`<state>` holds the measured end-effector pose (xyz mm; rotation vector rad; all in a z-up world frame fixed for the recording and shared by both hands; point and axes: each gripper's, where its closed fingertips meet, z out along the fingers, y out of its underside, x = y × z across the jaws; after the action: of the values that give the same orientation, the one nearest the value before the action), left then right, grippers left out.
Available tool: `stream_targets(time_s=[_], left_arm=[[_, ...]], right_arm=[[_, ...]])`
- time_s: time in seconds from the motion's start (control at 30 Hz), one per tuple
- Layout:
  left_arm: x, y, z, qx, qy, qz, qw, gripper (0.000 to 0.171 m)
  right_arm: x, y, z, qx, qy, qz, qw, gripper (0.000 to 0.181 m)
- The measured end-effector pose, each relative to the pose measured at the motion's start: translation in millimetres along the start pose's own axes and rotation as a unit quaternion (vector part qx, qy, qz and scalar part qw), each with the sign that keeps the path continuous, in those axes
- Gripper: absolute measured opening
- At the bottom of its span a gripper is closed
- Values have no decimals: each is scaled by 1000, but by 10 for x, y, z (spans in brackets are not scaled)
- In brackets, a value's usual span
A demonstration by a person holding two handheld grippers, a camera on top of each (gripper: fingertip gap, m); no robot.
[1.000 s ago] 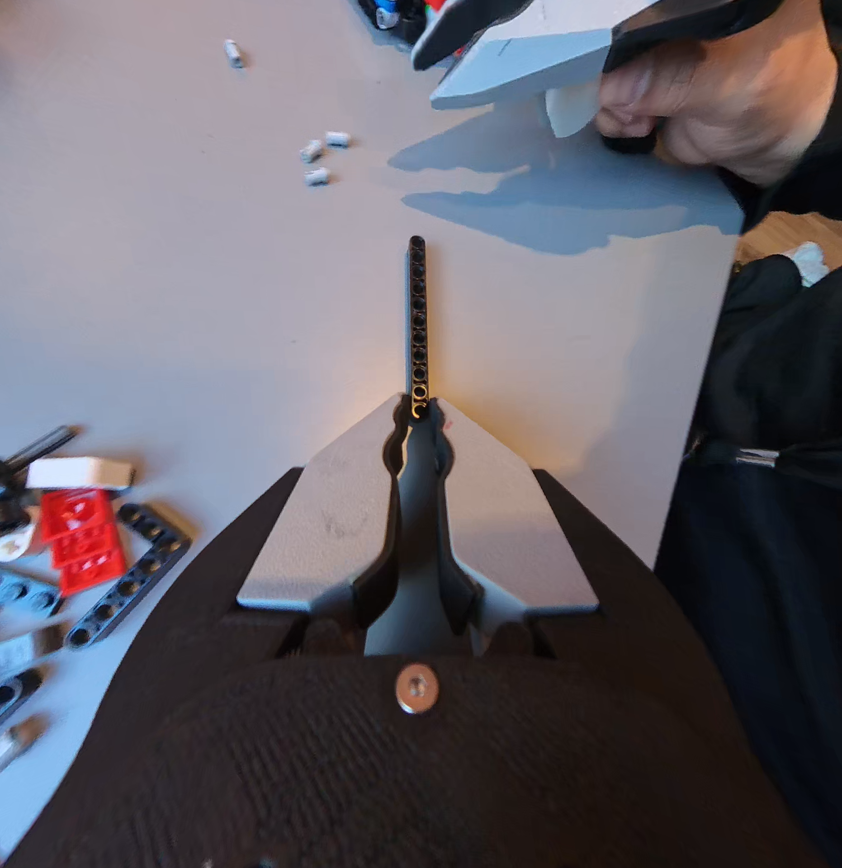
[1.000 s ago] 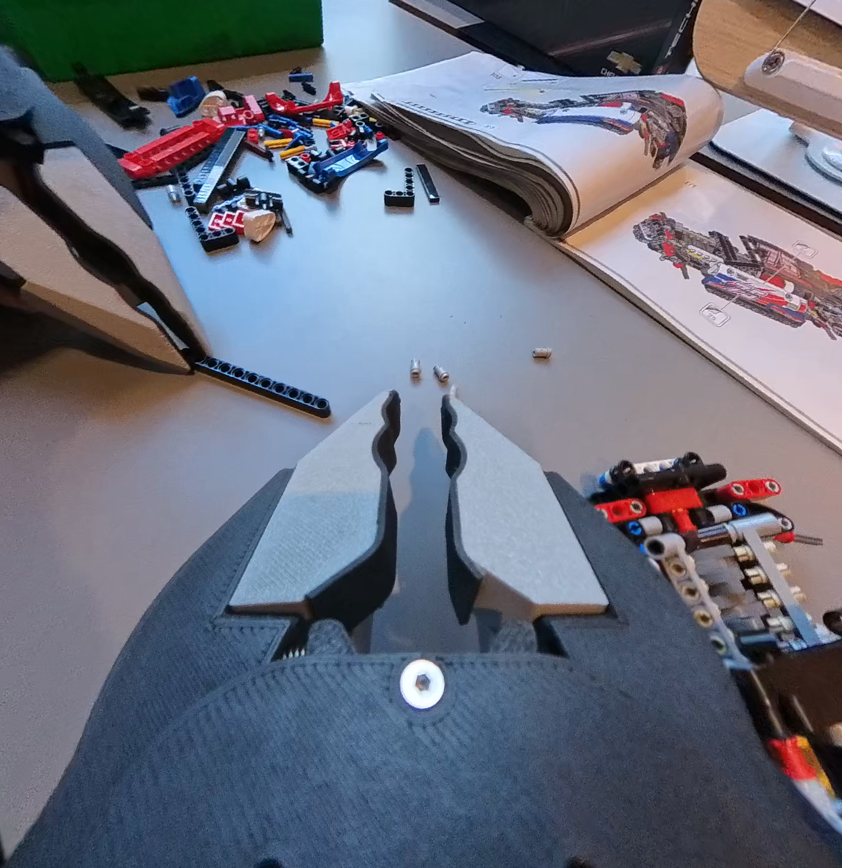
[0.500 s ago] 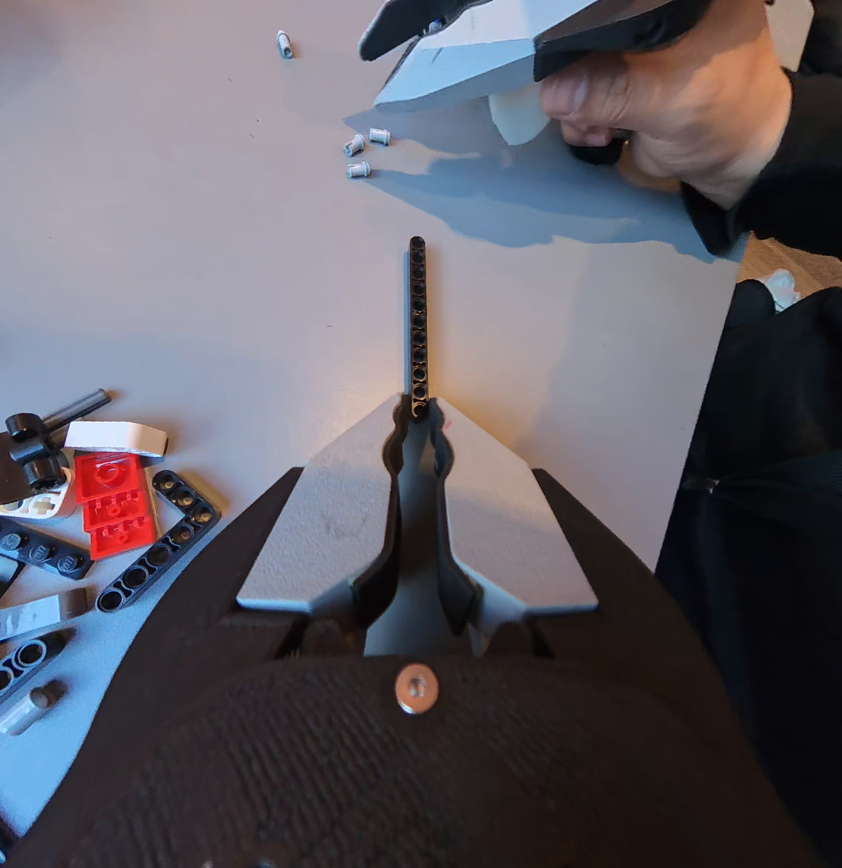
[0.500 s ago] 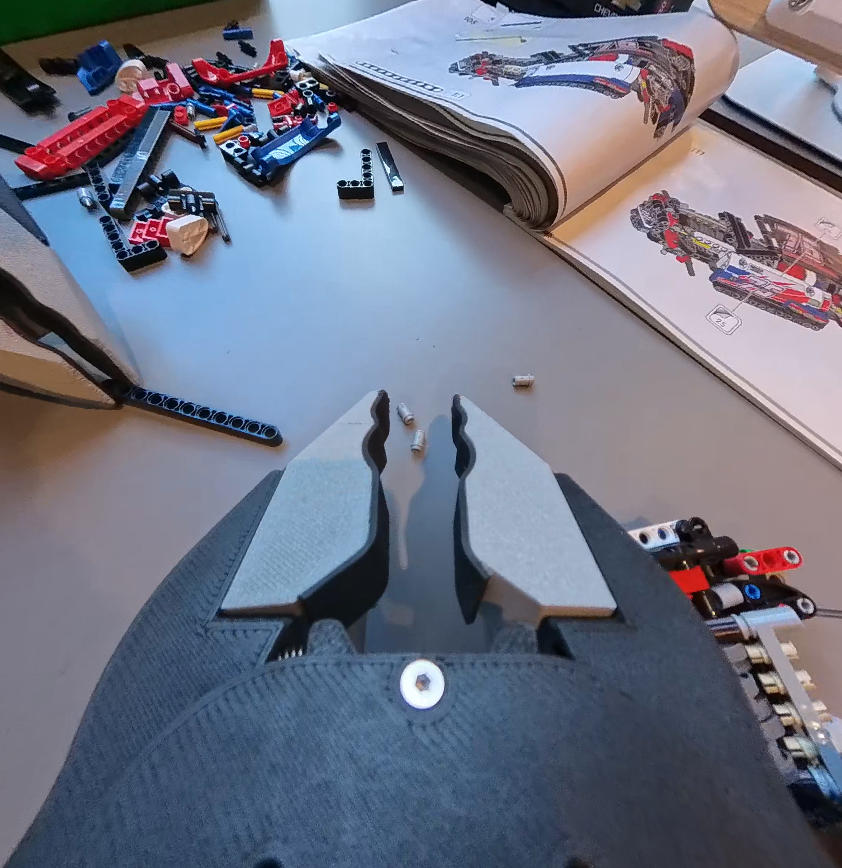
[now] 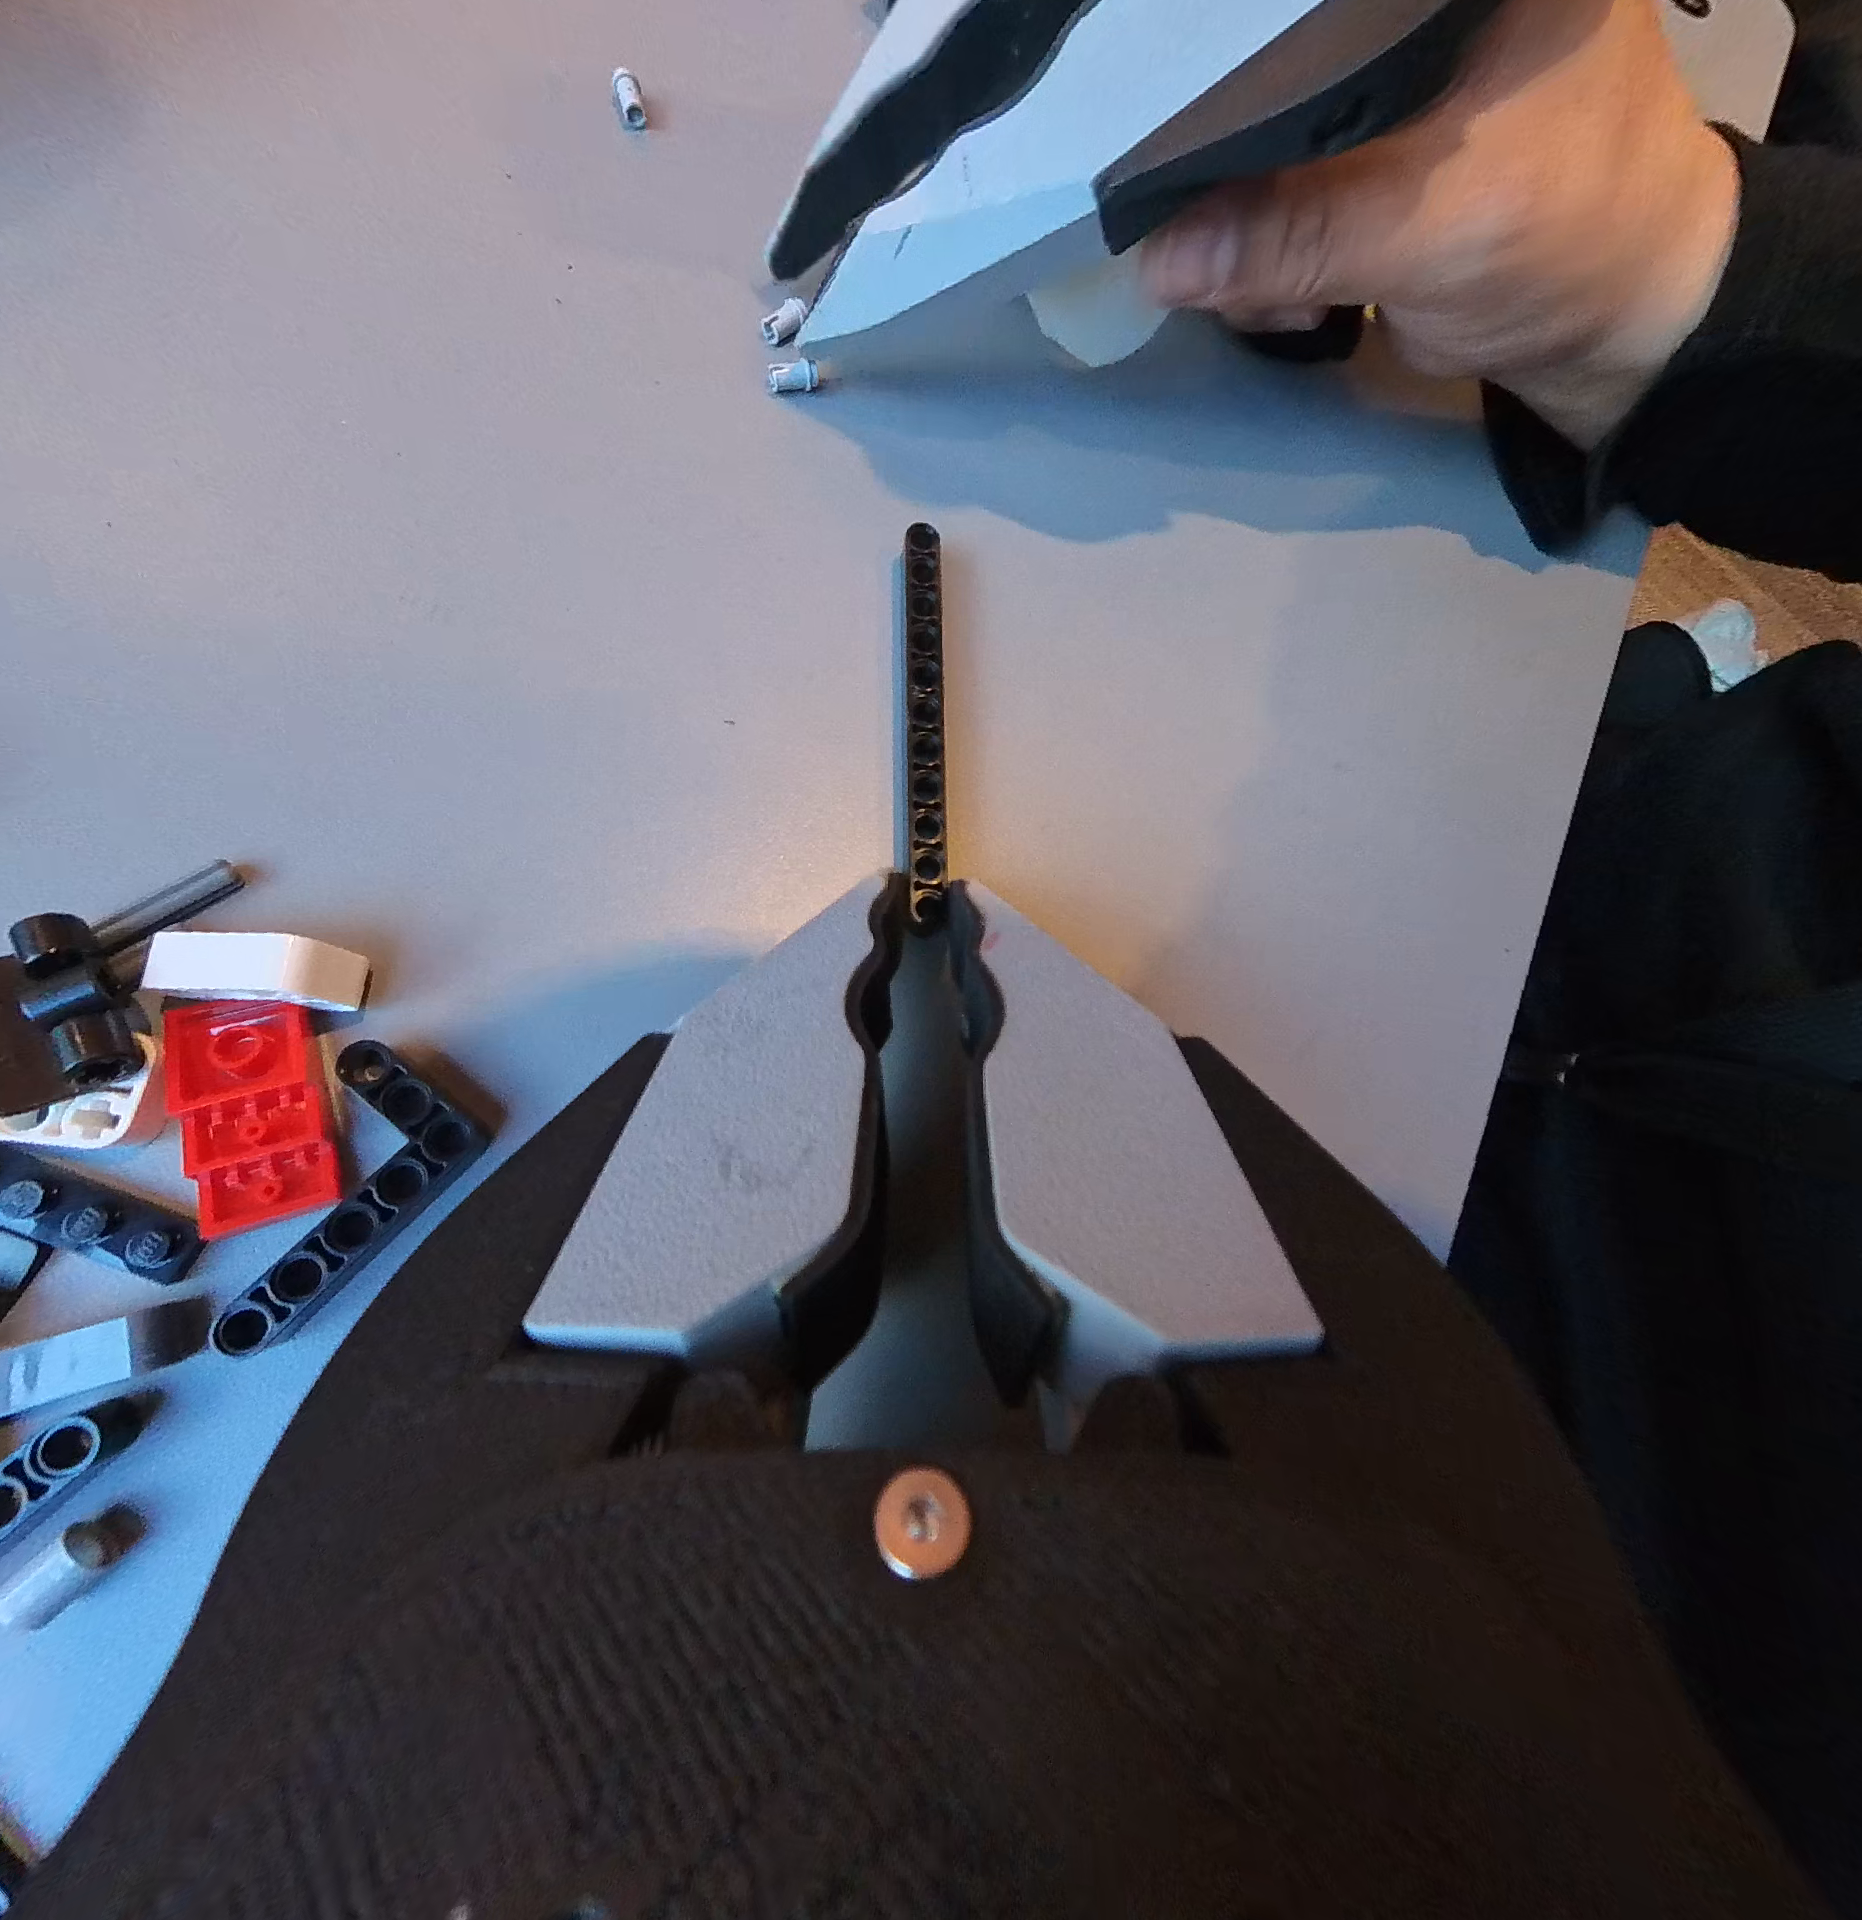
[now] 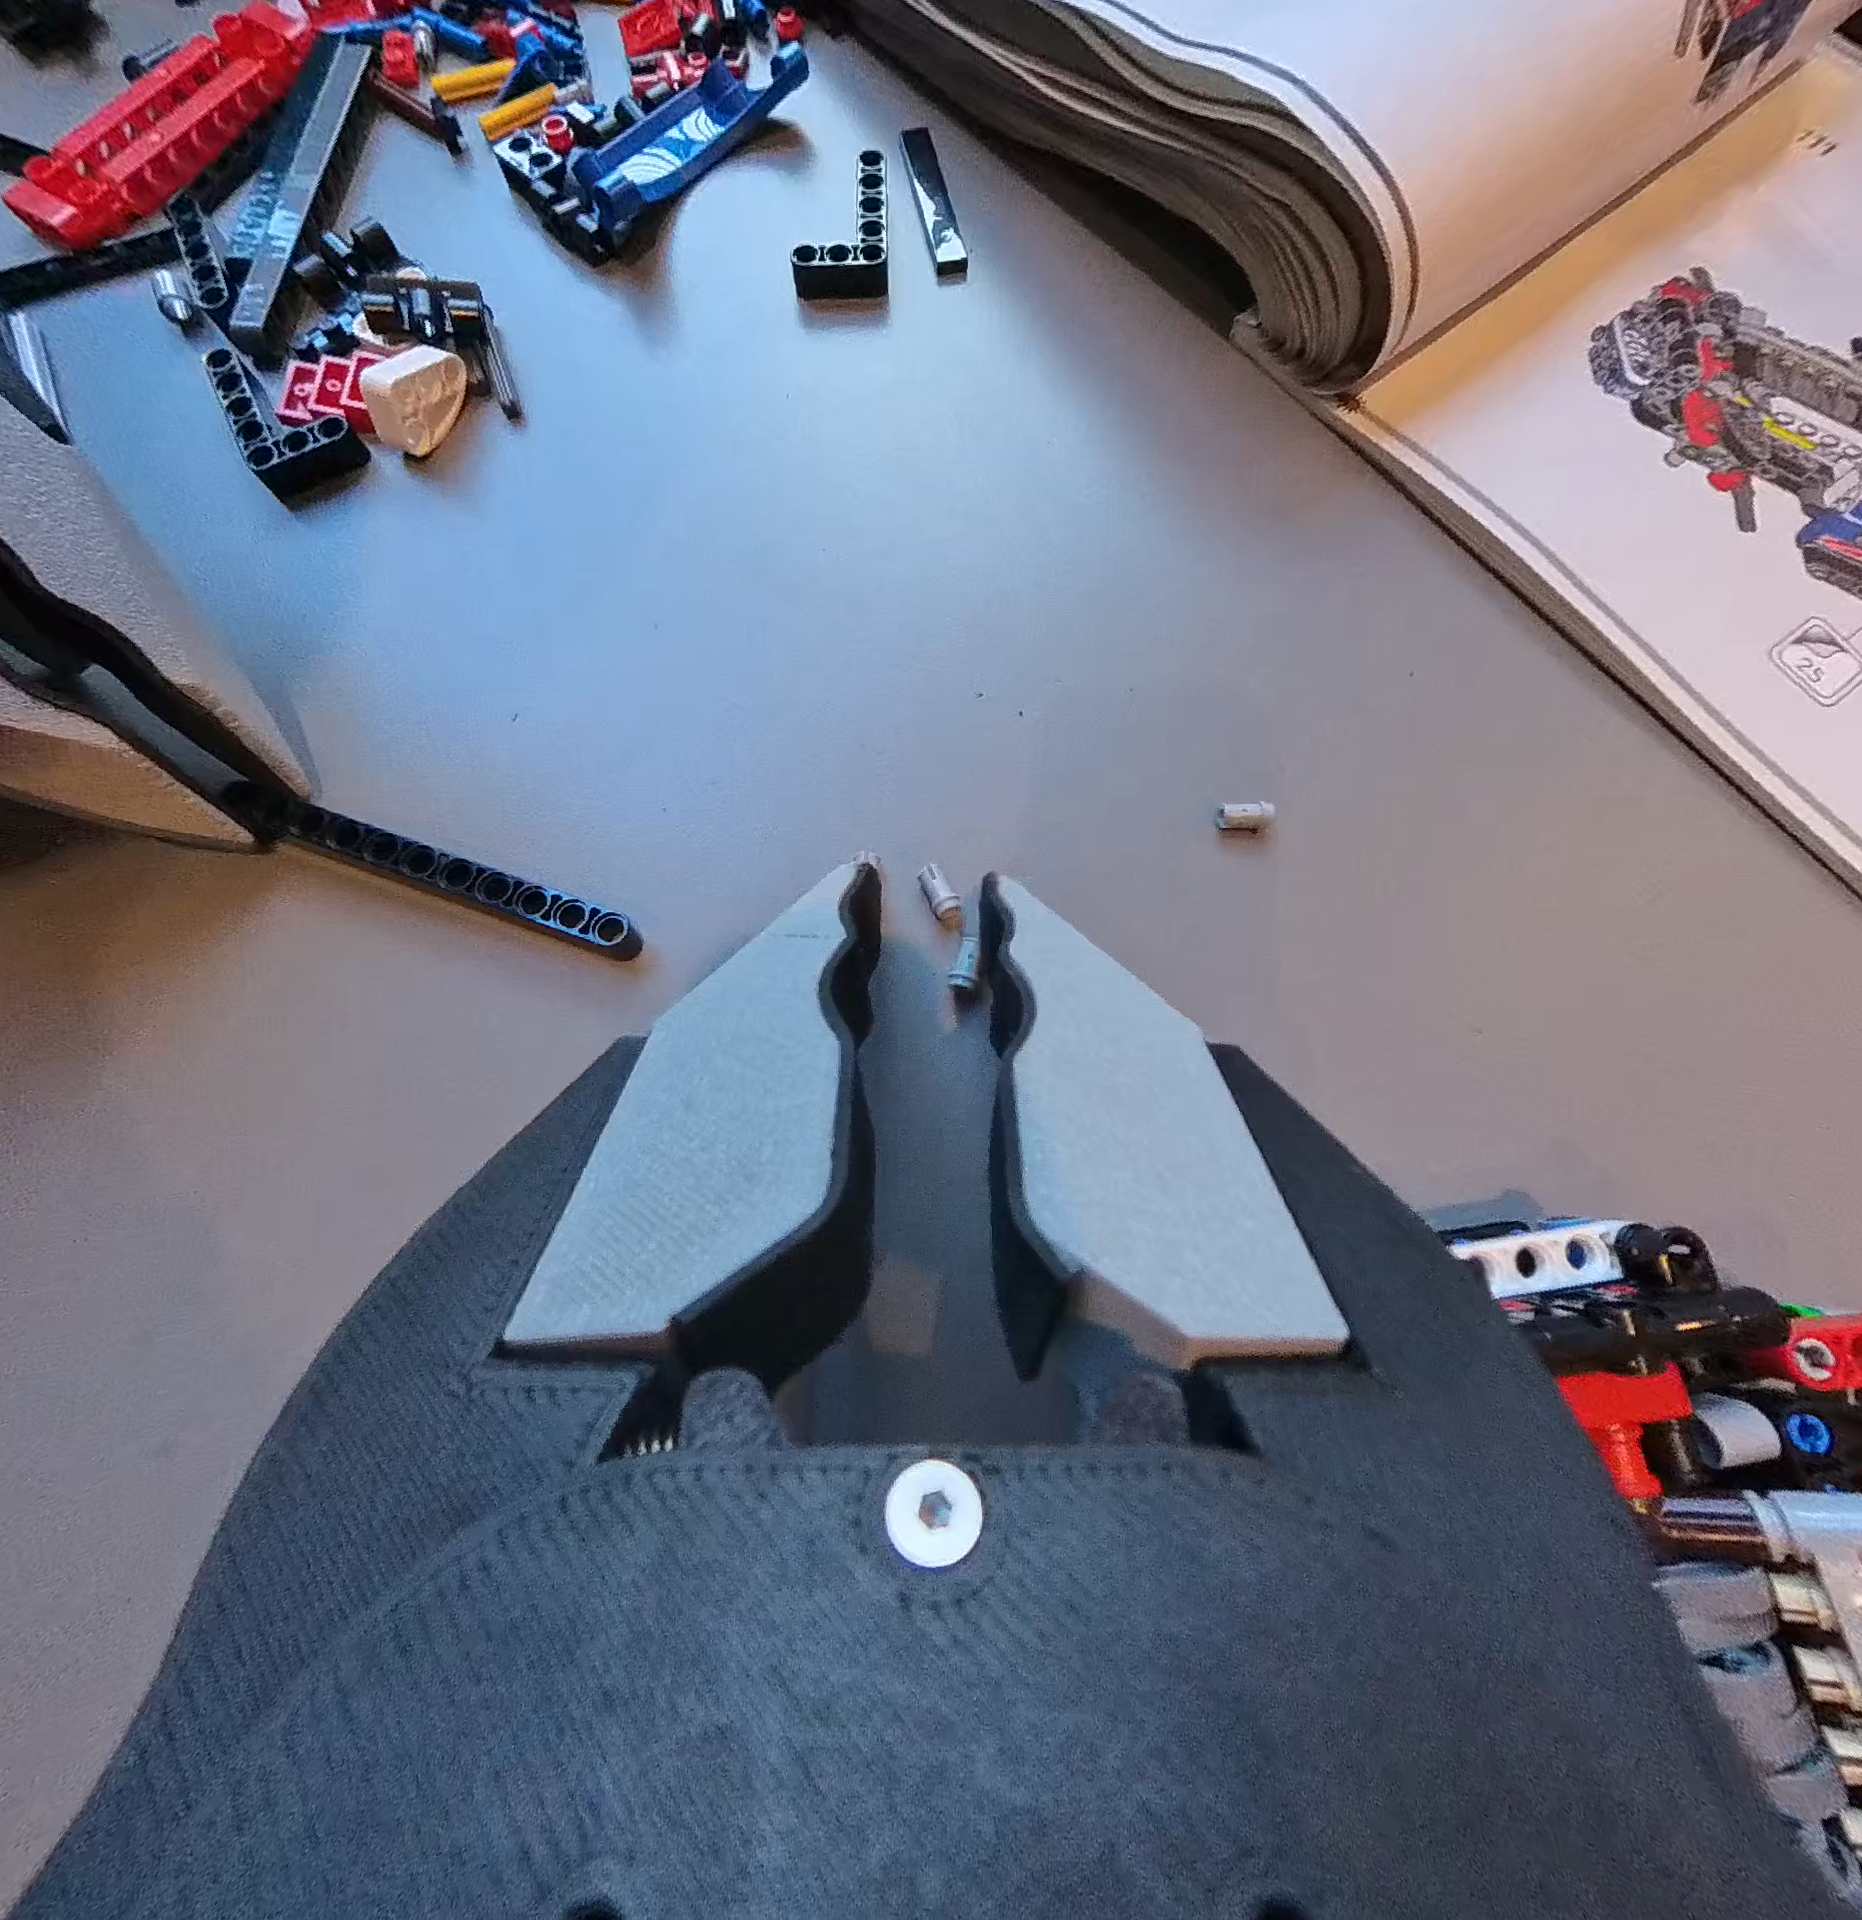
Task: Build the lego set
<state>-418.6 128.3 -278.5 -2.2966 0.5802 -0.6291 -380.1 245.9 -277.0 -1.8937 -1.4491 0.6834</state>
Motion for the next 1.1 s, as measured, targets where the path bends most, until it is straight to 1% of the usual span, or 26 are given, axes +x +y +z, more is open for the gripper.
stream_targets(time_s=[0.27,0.3,0.37,0.5,0.73,0.83,1.1], left_arm=[[1,-1,2,0,1,-1,1000,5],[1,-1,2,0,1,0,1000,5],[2,-1,2,0,1,-1,1000,5],[3,-2,2,0,2,-2,1000,5],[5,-2,2,0,0,0,1000,5],[6,-2,1,0,0,0,1000,5],[7,-2,0,0,1,-1,1000,5]], right_arm=[[12,6,4,-2,-1,8,1000,19],[12,11,6,-4,-3,10,1000,17],[-14,29,17,-11,-11,7,1000,6],[-16,-1,-9,2,0,-6,1000,5],[5,3,-33,6,4,2,1000,9],[10,-6,-48,11,9,0,1000,14],[2,-7,-53,12,5,1,1000,18]])
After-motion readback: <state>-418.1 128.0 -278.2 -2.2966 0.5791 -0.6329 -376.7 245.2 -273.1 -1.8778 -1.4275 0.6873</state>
